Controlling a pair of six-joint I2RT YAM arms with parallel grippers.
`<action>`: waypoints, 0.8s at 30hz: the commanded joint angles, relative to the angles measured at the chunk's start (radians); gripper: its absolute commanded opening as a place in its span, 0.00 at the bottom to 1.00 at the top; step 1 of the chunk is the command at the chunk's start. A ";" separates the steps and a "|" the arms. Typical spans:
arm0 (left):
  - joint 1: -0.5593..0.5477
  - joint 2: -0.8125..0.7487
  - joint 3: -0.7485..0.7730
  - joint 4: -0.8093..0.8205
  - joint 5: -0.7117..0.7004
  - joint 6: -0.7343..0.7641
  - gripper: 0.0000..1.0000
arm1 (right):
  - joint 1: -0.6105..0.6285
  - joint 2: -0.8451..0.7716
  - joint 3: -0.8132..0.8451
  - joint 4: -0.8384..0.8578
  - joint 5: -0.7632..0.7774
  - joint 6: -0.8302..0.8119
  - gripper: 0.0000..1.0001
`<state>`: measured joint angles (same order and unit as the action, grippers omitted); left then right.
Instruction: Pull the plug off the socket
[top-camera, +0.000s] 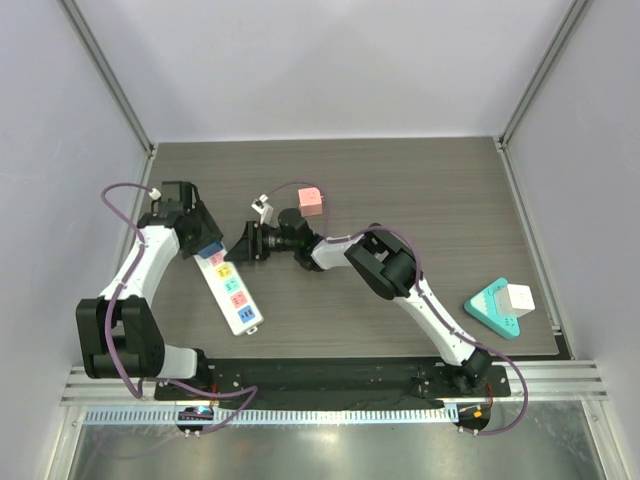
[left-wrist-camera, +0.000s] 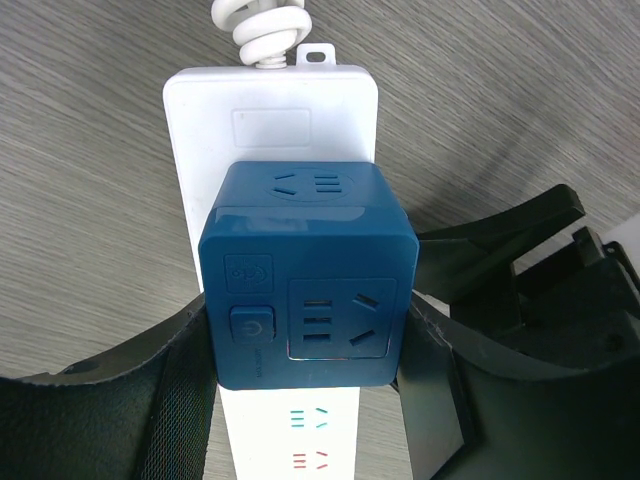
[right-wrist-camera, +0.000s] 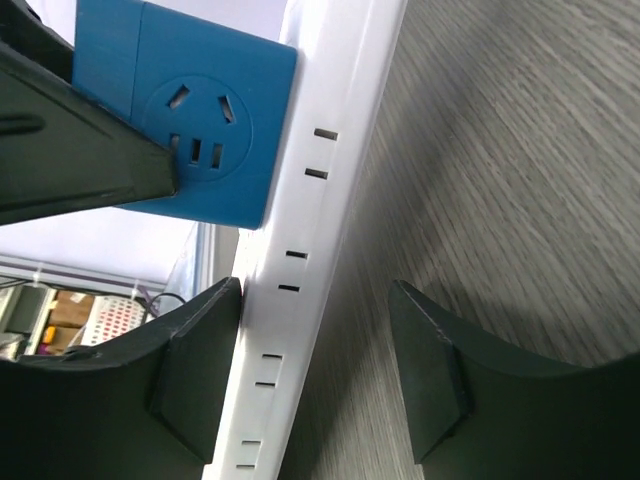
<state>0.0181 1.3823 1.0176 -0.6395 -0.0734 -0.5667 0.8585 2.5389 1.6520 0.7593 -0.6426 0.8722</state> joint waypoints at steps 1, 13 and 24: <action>0.005 -0.062 0.016 0.077 0.037 0.018 0.00 | 0.013 0.027 0.040 0.064 -0.025 0.057 0.65; 0.005 -0.118 -0.016 0.129 0.096 0.047 0.00 | 0.016 0.110 0.118 0.086 -0.042 0.158 0.43; 0.005 -0.161 -0.040 0.185 0.139 0.060 0.00 | 0.014 0.169 0.175 -0.077 0.015 0.189 0.01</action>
<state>0.0349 1.3102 0.9554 -0.5640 -0.0589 -0.5026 0.8684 2.6568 1.8091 0.8089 -0.7059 1.0798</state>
